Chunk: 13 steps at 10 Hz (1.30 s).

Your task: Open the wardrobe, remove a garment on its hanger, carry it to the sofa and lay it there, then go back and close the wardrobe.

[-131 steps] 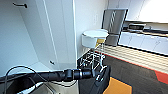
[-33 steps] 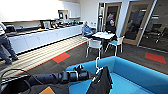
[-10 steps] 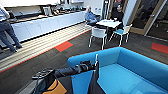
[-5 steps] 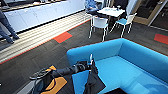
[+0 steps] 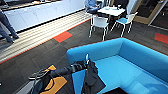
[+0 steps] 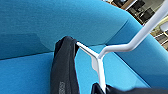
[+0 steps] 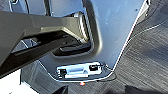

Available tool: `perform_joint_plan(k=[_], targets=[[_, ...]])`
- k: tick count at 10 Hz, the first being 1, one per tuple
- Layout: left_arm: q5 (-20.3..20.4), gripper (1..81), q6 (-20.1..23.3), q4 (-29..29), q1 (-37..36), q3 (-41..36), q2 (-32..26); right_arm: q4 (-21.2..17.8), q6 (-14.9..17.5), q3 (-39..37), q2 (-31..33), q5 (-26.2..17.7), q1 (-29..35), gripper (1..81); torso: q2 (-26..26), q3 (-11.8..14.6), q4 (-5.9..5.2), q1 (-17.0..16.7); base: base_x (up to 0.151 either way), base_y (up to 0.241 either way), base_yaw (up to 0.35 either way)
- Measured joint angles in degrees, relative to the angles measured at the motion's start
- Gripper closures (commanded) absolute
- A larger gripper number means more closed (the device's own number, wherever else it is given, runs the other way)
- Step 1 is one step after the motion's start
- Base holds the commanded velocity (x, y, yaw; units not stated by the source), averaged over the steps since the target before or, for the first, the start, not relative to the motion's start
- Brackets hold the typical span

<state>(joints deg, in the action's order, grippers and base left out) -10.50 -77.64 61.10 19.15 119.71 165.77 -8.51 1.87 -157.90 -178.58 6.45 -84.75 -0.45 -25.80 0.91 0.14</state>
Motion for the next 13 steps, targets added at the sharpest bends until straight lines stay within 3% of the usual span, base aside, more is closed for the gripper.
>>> perform_joint_plan(k=[5,6,13], targets=[[-1.27,81.1,0.05,3.64,0.69,0.4,1.27,0.02,0.0,0.0,-0.01,0.0,0.0,1.0,0.02,0.0,0.0,0.0,0.0,0.0,0.0],[-1.55,1.0,0.05,4.06,1.02,0.4,1.84,0.02,0.0,0.0,-0.01,0.0,0.0,1.0,0.02,0.0,0.0,0.0,0.0,0.0,0.0],[-1.44,1.0,0.39,7.51,3.0,0.3,3.83,0.02,0.02,0.0,0.0,0.0,0.0,1.0,0.0,0.0,0.0,0.0,0.0,0.0,0.0]])
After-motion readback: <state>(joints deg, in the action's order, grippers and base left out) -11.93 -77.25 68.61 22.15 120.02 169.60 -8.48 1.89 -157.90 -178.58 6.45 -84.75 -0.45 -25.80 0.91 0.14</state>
